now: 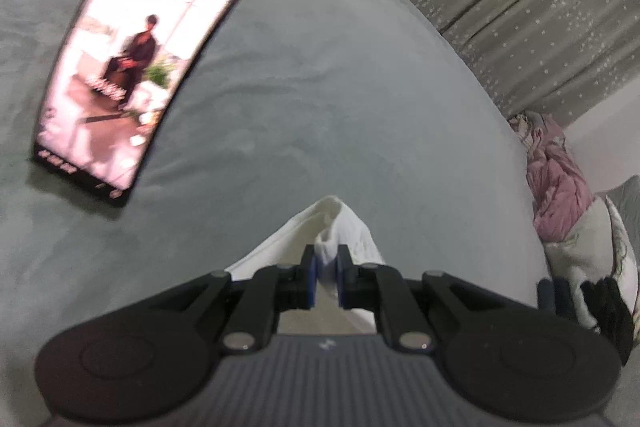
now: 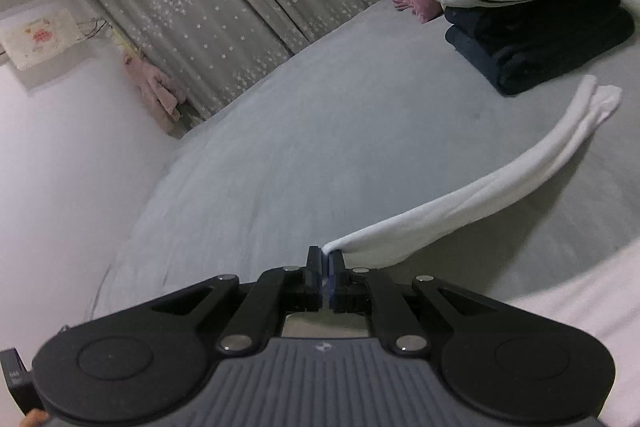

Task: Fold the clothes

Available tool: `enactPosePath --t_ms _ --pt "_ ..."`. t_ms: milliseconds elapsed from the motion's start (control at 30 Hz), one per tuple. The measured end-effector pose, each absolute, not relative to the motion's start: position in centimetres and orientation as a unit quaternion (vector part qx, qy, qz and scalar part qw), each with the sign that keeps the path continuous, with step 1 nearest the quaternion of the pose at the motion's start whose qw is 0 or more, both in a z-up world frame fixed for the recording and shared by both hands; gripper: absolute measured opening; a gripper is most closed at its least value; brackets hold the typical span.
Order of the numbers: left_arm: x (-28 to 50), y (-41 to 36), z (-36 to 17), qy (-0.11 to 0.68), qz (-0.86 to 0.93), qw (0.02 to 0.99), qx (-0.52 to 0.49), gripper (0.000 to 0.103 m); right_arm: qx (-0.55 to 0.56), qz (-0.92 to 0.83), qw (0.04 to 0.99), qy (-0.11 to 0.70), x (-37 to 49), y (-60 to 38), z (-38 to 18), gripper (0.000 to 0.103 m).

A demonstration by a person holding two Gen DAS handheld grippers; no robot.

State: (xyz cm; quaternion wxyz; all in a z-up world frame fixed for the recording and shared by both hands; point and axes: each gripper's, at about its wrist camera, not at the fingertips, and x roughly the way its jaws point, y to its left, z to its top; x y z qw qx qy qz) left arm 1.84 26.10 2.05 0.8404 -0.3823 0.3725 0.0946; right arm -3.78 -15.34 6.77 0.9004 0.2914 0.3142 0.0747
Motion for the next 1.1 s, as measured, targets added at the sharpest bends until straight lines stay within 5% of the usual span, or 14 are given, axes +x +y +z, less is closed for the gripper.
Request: enactPosePath --t_ms 900,967,1100 --pt "-1.9 26.7 -0.6 0.431 0.144 0.842 -0.293 0.016 0.211 0.07 0.888 0.404 -10.3 -12.5 1.0 0.003" --pt "-1.9 26.1 -0.2 0.434 0.139 0.848 -0.271 0.023 0.198 0.072 0.89 0.405 -10.4 -12.3 0.6 0.003" --pt "-2.2 25.8 1.1 0.423 0.127 0.855 -0.271 0.088 0.187 0.076 0.891 0.407 -10.6 -12.2 0.9 0.009"
